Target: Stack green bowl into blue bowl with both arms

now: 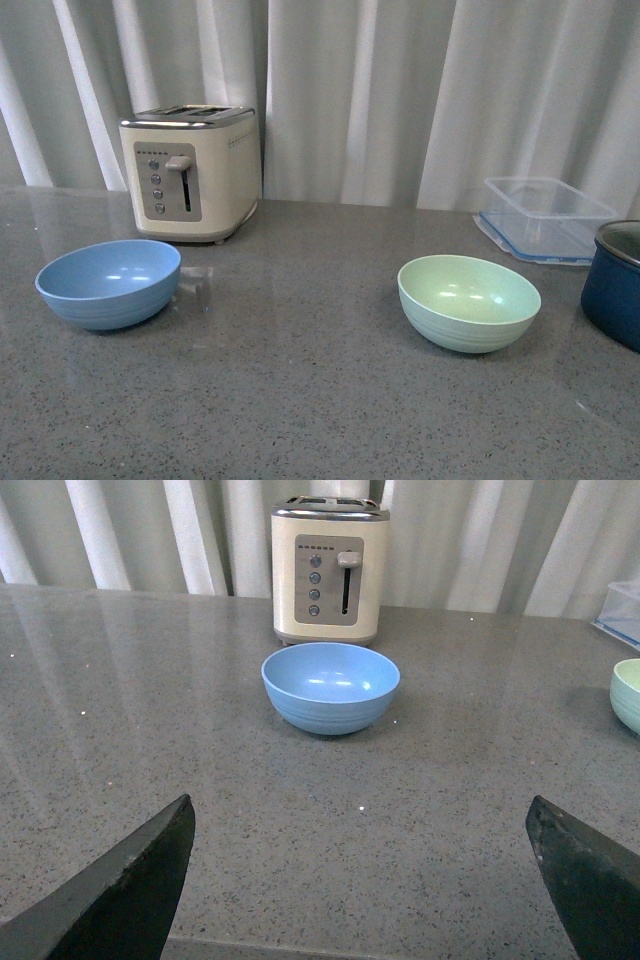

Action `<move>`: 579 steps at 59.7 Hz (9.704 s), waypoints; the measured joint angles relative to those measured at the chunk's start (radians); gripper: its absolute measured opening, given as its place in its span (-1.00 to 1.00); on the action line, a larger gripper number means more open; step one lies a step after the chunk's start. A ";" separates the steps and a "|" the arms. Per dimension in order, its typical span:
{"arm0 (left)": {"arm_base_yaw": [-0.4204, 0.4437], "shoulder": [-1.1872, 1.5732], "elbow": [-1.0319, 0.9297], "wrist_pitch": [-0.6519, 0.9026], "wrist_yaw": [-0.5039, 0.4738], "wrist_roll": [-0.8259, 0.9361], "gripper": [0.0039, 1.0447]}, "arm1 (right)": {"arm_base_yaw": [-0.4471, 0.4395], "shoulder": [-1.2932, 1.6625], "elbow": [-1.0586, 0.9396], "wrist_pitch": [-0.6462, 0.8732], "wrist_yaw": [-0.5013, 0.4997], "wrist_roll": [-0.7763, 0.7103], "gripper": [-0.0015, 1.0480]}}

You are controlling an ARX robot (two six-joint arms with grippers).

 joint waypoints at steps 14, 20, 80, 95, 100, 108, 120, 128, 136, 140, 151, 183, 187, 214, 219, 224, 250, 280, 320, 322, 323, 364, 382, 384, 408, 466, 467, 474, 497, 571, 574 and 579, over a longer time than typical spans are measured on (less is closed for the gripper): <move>0.000 0.000 0.000 0.000 0.000 0.000 0.88 | 0.000 0.000 0.000 0.000 0.000 0.000 0.81; 0.000 0.000 0.000 0.000 0.000 0.000 0.88 | 0.000 0.000 0.000 0.000 0.000 0.000 0.81; 0.158 0.669 0.457 -0.029 -0.073 -0.156 0.88 | 0.000 -0.001 0.000 0.000 -0.002 0.000 0.81; 0.220 1.003 0.777 -0.064 0.021 -0.274 0.88 | 0.000 -0.001 0.000 0.000 -0.002 0.000 0.81; 0.222 1.124 0.858 -0.115 0.047 -0.320 0.88 | 0.000 -0.001 0.000 0.000 -0.002 0.000 0.81; 0.216 1.260 0.972 -0.175 0.090 -0.373 0.88 | 0.000 -0.001 0.000 0.000 -0.002 0.000 0.81; 0.182 1.445 1.097 -0.225 0.109 -0.416 0.88 | 0.000 -0.001 0.000 0.000 -0.002 0.000 0.81; 0.154 1.549 1.162 -0.239 0.095 -0.419 0.88 | 0.000 -0.001 0.000 0.000 -0.002 0.000 0.81; 0.125 1.638 1.229 -0.253 0.060 -0.419 0.88 | 0.000 -0.001 0.000 0.000 -0.002 0.000 0.81; 0.112 1.677 1.257 -0.260 0.049 -0.419 0.88 | 0.000 -0.001 0.000 0.000 -0.002 0.000 0.81; 0.097 1.786 1.318 -0.271 0.021 -0.423 0.88 | 0.000 -0.001 0.000 0.000 -0.002 0.000 0.81; 0.086 1.946 1.442 -0.311 0.006 -0.420 -0.02 | 0.000 -0.001 0.000 0.000 -0.002 0.000 0.81; 0.084 1.949 1.442 -0.310 0.008 -0.420 -0.23 | 0.000 -0.001 0.000 0.000 -0.002 0.000 0.81; 0.057 1.902 1.473 -0.353 0.084 -0.432 -0.93 | 0.000 -0.001 0.000 0.000 -0.002 0.000 0.81; 0.029 1.873 1.491 -0.355 0.094 -0.444 -0.93 | 0.000 -0.001 0.000 0.000 -0.002 0.000 0.81; -0.007 1.851 1.509 -0.355 0.103 -0.452 -0.93 | 0.000 -0.001 0.000 0.000 -0.002 0.000 0.81; -0.250 1.928 1.603 -0.380 0.041 -0.476 -0.93 | 0.000 -0.001 0.000 0.000 -0.002 0.000 0.81; -0.286 2.075 1.673 -0.410 -0.024 -0.490 -0.93 | 0.000 -0.001 0.000 0.000 -0.002 0.000 0.81; -0.270 1.844 1.550 -0.296 -0.026 -0.371 0.66 | 0.000 -0.001 0.000 0.000 -0.002 0.000 0.81; -0.266 1.796 1.514 -0.258 -0.018 -0.348 0.76 | 0.000 -0.001 0.000 0.000 -0.002 0.000 0.81; -0.263 1.761 1.485 -0.227 -0.015 -0.336 0.83 | 0.000 -0.001 0.000 0.000 -0.002 0.000 0.81; -0.118 1.093 0.409 0.669 -0.117 -0.004 -0.93 | 0.000 -0.001 0.000 0.000 -0.002 0.000 0.81; -0.043 0.917 0.198 0.691 -0.025 -0.003 -0.93 | 0.000 -0.001 0.000 0.000 -0.002 0.000 0.81; -0.028 0.900 0.184 0.690 -0.008 -0.003 -0.93 | 0.000 -0.001 0.000 0.000 -0.002 0.000 0.81; 0.000 0.655 0.053 0.576 -0.003 -0.003 -0.93 | 0.000 -0.001 0.000 0.000 -0.002 0.000 0.81; 0.000 0.196 0.000 0.203 0.000 -0.003 -0.93 | 0.000 -0.001 0.000 0.000 -0.002 0.000 0.81; 0.000 0.191 0.000 0.198 0.000 -0.003 -0.93 | 0.000 -0.001 0.000 0.000 -0.002 0.000 0.81; 0.000 0.132 0.000 0.135 0.000 -0.003 -0.93 | 0.000 -0.001 0.000 0.000 -0.002 0.000 0.81; 0.000 0.000 0.000 0.000 0.000 -0.003 -0.60 | 0.000 -0.001 0.000 0.000 -0.002 0.000 0.81; 0.000 0.000 0.000 0.000 0.000 0.000 0.88 | 0.140 1.802 1.217 -0.174 0.029 0.361 0.81; 0.000 0.000 0.000 0.000 0.000 0.000 0.88 | 0.131 1.831 1.238 -0.179 0.042 0.357 0.81; 0.000 0.000 0.000 0.000 0.000 0.000 0.88 | 0.110 1.886 1.273 -0.187 0.057 0.352 0.81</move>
